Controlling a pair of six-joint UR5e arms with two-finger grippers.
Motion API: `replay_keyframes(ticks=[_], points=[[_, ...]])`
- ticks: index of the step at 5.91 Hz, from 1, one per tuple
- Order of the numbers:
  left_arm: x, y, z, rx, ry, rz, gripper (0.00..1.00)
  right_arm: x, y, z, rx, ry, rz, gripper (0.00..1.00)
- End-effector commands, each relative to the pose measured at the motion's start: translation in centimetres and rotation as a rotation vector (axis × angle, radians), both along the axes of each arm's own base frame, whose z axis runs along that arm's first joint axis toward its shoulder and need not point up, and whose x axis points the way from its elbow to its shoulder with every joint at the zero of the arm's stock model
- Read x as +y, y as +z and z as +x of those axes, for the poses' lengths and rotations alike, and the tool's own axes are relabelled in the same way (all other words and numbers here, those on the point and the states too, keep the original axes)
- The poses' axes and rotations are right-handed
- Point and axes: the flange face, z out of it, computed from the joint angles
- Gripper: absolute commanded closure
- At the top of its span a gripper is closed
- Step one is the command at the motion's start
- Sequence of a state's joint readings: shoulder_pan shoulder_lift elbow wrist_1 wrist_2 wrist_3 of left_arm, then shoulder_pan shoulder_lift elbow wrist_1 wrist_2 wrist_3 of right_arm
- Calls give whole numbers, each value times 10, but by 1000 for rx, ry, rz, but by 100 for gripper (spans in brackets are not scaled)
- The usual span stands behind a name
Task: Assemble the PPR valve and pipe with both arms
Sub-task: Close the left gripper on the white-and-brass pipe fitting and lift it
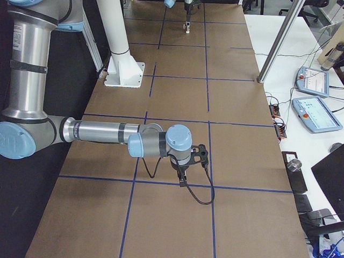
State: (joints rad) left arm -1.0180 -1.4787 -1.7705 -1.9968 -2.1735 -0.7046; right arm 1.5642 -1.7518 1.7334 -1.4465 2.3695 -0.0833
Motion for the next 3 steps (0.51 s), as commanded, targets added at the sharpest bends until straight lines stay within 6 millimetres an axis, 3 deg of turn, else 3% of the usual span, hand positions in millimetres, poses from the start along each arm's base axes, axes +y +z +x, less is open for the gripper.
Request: replay_keyframes(ticks=[1,2,3], points=[[0,-6,1,9,2,2,79,0,0,0,1,-2,1,0],[1,-8,1,10,3,6,97,-1,-1,0,1,-1,1,0],[1,-13,1,15,4,10,100,-1,-1,-2,-1,-4,1,0]])
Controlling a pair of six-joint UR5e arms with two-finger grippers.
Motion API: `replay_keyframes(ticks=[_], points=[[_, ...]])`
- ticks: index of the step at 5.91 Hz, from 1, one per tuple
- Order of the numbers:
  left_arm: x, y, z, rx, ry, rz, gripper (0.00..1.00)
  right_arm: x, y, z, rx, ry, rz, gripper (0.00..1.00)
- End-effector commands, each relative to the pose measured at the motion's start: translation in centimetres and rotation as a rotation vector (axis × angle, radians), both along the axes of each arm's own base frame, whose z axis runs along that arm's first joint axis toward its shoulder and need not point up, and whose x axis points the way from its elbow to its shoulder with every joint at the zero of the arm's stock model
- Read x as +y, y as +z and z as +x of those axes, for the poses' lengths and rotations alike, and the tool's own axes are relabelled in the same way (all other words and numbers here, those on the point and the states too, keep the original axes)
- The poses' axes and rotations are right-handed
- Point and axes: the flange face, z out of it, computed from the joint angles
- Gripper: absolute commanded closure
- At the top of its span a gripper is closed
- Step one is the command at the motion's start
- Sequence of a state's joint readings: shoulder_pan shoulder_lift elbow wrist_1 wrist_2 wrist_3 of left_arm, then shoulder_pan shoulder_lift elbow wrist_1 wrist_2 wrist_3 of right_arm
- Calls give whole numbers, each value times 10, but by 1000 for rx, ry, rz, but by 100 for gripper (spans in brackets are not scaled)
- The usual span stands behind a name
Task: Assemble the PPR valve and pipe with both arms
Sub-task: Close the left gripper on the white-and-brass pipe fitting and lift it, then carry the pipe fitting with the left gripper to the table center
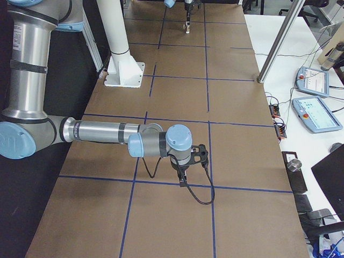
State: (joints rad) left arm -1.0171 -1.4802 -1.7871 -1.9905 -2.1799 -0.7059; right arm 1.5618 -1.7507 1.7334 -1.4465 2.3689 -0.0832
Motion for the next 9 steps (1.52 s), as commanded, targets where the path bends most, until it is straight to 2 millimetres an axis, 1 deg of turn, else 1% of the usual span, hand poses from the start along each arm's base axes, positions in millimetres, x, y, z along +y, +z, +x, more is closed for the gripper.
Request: replay_keyframes(ticks=[1,2,3,4,5,6,7,8,9], points=[[1,-21,0,16,-3,13,100,-1,-1,-2,-3,-3,2,0],[-7,-52,6,16,-2,12,100,0,-1,-2,-3,-3,2,0],[-18,-91,13,8,-4,-7,100,-1,-1,-2,-3,-3,5,0],[-37,-146,40,37,-68,-70,100,-1,-1,-1,-1,-4,6,0],[-33,-191,93,66,-68,-116,100,-1,-2,-2,-1,-6,7,0],[-25,-237,141,93,-77,-172,100,-1,-2,-2,-1,-6,7,0],[-6,-292,206,111,-86,-255,100,-1,-1,-4,4,-13,11,0],[-14,-343,248,121,-156,-281,100,-1,-2,-5,2,-14,13,0],[-14,-384,300,127,-196,-333,100,-1,-2,-5,4,-15,13,0]])
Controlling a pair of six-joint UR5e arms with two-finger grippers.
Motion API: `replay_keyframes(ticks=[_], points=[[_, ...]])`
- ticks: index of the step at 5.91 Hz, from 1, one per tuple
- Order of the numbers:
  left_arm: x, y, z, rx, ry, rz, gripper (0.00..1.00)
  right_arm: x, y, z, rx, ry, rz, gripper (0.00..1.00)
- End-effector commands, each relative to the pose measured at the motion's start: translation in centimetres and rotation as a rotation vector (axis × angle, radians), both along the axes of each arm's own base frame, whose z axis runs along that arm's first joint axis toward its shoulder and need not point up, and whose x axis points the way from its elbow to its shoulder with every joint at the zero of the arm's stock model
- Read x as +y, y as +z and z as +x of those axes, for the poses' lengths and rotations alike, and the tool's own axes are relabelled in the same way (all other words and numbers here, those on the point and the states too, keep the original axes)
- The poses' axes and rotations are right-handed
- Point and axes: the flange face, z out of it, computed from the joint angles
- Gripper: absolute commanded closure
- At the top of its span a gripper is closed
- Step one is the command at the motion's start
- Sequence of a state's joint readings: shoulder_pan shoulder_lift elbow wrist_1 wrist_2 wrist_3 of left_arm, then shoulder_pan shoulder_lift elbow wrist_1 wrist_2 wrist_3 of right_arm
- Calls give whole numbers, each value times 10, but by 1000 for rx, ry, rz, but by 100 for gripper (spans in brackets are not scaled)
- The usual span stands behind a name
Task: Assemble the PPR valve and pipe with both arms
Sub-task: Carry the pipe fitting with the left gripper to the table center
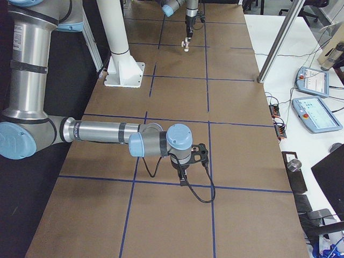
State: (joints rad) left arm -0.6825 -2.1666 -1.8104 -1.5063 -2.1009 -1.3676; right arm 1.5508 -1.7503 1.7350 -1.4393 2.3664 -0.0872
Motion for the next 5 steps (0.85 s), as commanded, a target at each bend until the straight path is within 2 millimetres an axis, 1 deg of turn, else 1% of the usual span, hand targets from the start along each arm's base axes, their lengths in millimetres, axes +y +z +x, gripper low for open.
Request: replay_keyframes(ticks=[1,2,3,5], points=[[-16,-85,93,-16,-116,-106,100,0,1,0,3,-1,-1,0],[-12,-108,131,-39,-125,-107,100,0,1,0,3,-1,-1,0],[-8,-104,146,-62,-130,-105,100,0,1,0,3,0,-3,0],[-10,-93,154,-82,-127,-116,100,0,1,-1,3,-3,-1,0]])
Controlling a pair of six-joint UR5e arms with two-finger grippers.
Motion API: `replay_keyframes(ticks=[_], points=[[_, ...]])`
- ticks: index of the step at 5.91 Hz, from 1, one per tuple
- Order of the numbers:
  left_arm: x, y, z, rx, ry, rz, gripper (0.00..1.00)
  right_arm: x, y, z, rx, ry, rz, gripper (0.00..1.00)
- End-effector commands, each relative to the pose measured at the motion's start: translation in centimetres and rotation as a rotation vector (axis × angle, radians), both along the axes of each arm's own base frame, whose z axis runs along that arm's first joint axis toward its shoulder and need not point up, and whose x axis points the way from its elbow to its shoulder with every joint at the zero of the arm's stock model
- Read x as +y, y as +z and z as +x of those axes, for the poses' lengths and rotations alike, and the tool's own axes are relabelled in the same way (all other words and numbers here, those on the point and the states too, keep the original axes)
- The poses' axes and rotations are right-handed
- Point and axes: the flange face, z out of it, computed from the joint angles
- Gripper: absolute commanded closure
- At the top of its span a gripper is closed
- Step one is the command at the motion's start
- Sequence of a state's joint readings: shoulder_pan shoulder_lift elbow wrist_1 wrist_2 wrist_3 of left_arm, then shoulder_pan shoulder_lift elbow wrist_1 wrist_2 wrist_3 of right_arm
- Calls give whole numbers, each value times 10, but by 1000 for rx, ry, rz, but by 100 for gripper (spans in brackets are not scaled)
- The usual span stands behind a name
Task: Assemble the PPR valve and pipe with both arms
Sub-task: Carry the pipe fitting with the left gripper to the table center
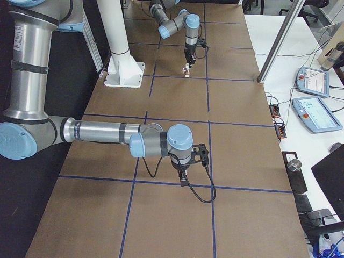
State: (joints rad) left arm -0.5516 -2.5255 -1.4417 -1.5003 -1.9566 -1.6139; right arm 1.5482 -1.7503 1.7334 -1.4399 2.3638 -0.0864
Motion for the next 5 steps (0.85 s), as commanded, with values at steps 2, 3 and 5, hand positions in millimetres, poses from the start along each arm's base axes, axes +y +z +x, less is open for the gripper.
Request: replay_keyframes(ticks=[2,3,5], points=[[0,8,6,-12,2,-5,100,0,0,-1,0,-3,2,0],[5,9,10,-9,13,-4,97,0,0,-1,0,-3,2,0],[12,12,17,-11,25,-6,85,0,0,-1,0,-3,2,0]])
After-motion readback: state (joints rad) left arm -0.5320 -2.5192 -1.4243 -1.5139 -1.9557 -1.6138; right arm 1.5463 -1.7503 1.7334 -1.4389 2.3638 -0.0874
